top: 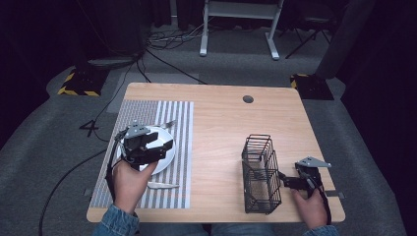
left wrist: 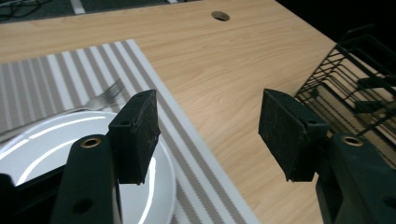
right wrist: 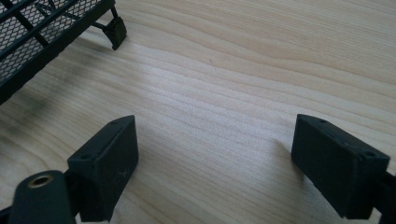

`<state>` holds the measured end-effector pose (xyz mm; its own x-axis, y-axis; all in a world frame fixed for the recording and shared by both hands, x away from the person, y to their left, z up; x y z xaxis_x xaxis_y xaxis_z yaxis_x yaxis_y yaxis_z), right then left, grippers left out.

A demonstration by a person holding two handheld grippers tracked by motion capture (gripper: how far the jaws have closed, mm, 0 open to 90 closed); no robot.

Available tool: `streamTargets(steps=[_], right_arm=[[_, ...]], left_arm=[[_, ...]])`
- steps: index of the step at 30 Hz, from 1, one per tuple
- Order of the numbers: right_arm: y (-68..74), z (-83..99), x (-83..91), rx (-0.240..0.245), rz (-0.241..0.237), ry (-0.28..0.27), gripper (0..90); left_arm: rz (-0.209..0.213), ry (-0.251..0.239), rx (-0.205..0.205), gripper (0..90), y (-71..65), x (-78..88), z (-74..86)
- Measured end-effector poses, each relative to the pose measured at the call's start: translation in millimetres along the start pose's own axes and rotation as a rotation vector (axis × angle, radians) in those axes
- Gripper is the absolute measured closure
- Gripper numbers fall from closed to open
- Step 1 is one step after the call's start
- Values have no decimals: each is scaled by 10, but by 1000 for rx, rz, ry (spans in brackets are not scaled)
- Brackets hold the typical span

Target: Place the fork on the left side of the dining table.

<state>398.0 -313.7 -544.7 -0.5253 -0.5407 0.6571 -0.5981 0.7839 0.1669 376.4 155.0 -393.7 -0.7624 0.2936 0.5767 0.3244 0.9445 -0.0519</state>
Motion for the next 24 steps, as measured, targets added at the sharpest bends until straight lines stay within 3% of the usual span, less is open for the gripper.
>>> streamTargets(steps=[6,9,13,16,20,24], right_arm=[[-1,-4,-5,3,-4,0,148],[-1,-5,-7,3,-4,0,148],[-1,-6,-7,3,-5,0,148],[-1,-6,-7,3,-5,0,148],[-2,-7,-8,5,-6,0,149],[-2,-7,-8,5,-6,0,149]], left_arm=[[44,-16,6,382,-252,-8,164],[68,-18,-13,382,-406,-58,270],[95,17,-44,382,-590,-185,402],[105,16,-58,383,-703,-248,468],[114,19,-87,385,-809,-326,597],[143,59,-103,383,-922,-426,752]])
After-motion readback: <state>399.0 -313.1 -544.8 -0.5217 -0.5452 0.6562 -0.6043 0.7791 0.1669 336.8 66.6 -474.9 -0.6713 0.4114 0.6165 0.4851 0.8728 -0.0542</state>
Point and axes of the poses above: each handheld gripper's, and its own axes: x roughly backward along the jaws, z roughly out of its underside, y roughly to its left, the point moved 6 cm from there along -x, roughly forward along the jaws, and after that the axes turned 15 degrees about -z, right-handed, at the moved point
